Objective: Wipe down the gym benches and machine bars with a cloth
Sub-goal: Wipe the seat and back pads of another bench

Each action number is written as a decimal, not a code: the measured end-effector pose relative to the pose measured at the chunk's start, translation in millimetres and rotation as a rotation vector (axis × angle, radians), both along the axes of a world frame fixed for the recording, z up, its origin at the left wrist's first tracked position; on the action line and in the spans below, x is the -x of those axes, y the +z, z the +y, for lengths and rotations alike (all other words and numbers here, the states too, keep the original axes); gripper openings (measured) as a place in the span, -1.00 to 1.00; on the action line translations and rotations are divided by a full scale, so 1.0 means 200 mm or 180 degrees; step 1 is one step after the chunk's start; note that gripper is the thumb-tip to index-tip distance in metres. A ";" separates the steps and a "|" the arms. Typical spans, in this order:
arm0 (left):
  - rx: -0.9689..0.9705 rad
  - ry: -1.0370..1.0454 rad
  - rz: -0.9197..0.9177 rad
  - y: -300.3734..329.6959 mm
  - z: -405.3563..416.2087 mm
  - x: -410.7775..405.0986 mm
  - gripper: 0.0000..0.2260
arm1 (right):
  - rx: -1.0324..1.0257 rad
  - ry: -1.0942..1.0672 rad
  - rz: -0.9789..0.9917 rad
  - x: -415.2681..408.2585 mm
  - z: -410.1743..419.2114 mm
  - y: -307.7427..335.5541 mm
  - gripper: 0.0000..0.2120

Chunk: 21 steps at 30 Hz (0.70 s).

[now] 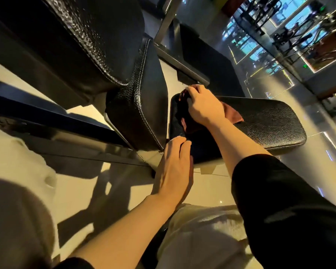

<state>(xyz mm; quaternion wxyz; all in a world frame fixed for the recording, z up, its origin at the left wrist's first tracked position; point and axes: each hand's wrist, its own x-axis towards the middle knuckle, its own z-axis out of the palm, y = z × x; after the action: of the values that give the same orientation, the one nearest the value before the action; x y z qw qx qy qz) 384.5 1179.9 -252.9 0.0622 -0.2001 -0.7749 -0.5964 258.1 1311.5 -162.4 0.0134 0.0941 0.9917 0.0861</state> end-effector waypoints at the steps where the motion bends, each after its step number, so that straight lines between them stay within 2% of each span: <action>1: -0.0060 0.0081 -0.0070 -0.01 0.01 0.00 -0.68 | 0.0084 0.0150 -0.0117 0.01 -0.04 -0.03 -0.58; 4: 0.0002 0.0063 0.0021 -0.02 -0.04 -0.03 -0.65 | 0.0135 0.0737 -0.0395 -0.06 -0.14 -0.10 -0.57; 7: 0.0061 -0.0052 0.0249 0.00 -0.08 -0.05 -0.68 | 0.0046 0.0984 -0.0521 -0.14 -0.09 -0.03 -0.60; 10: 0.0109 -0.0038 0.0276 0.00 -0.08 -0.04 -0.67 | 0.0013 0.0497 -0.0074 -0.12 0.05 0.08 -0.62; 13: -0.0077 0.0039 0.0076 -0.01 -0.06 -0.05 -0.69 | -0.0140 -0.0005 0.0310 -0.09 0.04 0.05 -0.61; 18: 0.0065 0.0196 0.0262 -0.04 -0.04 -0.05 -0.67 | -0.0026 0.0867 -0.0287 -0.15 -0.16 -0.11 -0.60; 21: 0.0054 0.0169 0.0260 -0.04 -0.04 -0.08 -0.67 | -0.0016 0.1023 -0.0460 -0.20 -0.09 -0.04 -0.61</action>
<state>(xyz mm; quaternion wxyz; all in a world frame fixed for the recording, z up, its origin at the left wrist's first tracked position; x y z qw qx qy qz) 400.0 1171.3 -260.7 0.1078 -0.2042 -0.7818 -0.5792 297.9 1292.6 -171.3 0.0704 -0.0722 0.9902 0.0962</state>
